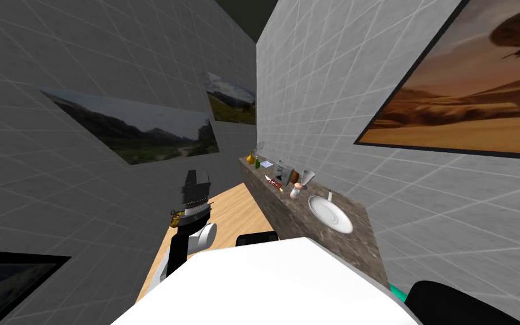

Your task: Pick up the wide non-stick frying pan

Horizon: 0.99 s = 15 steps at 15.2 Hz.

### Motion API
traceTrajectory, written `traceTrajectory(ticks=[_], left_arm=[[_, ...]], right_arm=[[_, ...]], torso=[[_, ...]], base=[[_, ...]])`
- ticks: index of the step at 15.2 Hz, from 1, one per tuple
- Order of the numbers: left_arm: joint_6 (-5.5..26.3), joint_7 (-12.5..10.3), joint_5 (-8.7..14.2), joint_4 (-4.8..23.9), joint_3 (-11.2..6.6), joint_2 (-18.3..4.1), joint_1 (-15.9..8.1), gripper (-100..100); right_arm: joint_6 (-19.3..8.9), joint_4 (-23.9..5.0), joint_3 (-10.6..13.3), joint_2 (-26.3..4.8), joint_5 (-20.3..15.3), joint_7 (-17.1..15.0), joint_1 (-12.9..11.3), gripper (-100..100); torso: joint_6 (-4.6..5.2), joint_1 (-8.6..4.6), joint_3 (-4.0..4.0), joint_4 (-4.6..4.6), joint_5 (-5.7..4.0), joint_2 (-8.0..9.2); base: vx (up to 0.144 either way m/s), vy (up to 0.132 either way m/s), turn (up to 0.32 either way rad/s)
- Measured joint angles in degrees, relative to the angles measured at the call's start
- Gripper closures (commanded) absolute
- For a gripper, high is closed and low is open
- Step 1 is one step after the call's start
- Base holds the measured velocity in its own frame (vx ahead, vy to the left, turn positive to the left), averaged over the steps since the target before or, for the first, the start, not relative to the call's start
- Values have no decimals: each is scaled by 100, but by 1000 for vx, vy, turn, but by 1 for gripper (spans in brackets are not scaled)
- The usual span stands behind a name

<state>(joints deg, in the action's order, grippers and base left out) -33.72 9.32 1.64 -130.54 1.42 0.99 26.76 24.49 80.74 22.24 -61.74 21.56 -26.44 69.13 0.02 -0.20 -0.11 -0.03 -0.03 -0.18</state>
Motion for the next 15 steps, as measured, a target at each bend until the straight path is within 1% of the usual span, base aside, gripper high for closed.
traceTrajectory(ticks=[1,2,3,4,5,6,7,9,10,11,12,13,14,15], left_arm=[[0,0,0,0,1,0,-1,0],[0,0,0,0,1,0,-1,0],[0,0,0,0,0,0,0,0],[0,0,0,0,0,0,0,0],[0,0,0,0,1,0,-1,0],[0,0,0,0,1,0,-1,0],[0,0,0,0,0,0,0,0],[0,0,0,0,0,0,-1,0],[0,0,0,0,1,0,-1,0],[0,0,0,0,0,0,-1,0],[0,0,0,0,0,0,0,0],[0,0,0,0,0,0,0,0],[0,0,0,0,1,0,-1,0],[0,0,0,0,1,0,-1,0]], right_arm=[[-59,56,-27,-134,70,-26,175,-100],[-150,88,-37,-229,125,-44,279,-100],[-163,44,-23,-275,143,-60,327,-100],[-133,-28,9,-290,143,-79,320,-100],[-132,-74,45,-414,191,-135,389,-100],[-131,-116,58,-536,241,-195,482,-100],[-105,-223,106,-549,243,-227,473,-100],[-58,-433,225,-758,314,-351,556,-100],[-72,-459,220,-865,384,-394,710,-100],[-76,-512,228,-961,434,-423,812,-100],[-67,-574,265,-1057,457,-478,813,-100],[-48,-649,316,-1091,454,-531,769,-100],[-57,-676,328,-1186,501,-569,849,-100],[-39,-763,373,-1281,532,-627,884,-100]], torso=[[-8,2,-1,-1,3,-2],[-9,1,-2,-1,1,-4],[-2,2,-1,0,0,-2],[2,5,1,1,0,1],[-9,6,-1,0,3,-1],[-10,4,-3,-1,2,-5],[-2,3,-2,0,0,-4],[-8,-2,-4,-2,0,-8],[-11,-3,-7,-3,2,-11],[-10,-4,-8,-3,0,-13],[-4,-3,-7,-2,-1,-12],[1,2,-4,0,-1,-7],[-10,5,-5,-2,2,-8],[-9,4,-6,-2,1,-11]], base=[[18,-17,362],[12,-19,146],[7,-13,-19],[13,1,261],[20,-8,383],[17,-21,167],[21,-19,290],[28,-26,356],[32,-30,375],[21,-28,137],[12,-18,-11],[18,-5,280],[24,-12,351],[34,-21,449]])
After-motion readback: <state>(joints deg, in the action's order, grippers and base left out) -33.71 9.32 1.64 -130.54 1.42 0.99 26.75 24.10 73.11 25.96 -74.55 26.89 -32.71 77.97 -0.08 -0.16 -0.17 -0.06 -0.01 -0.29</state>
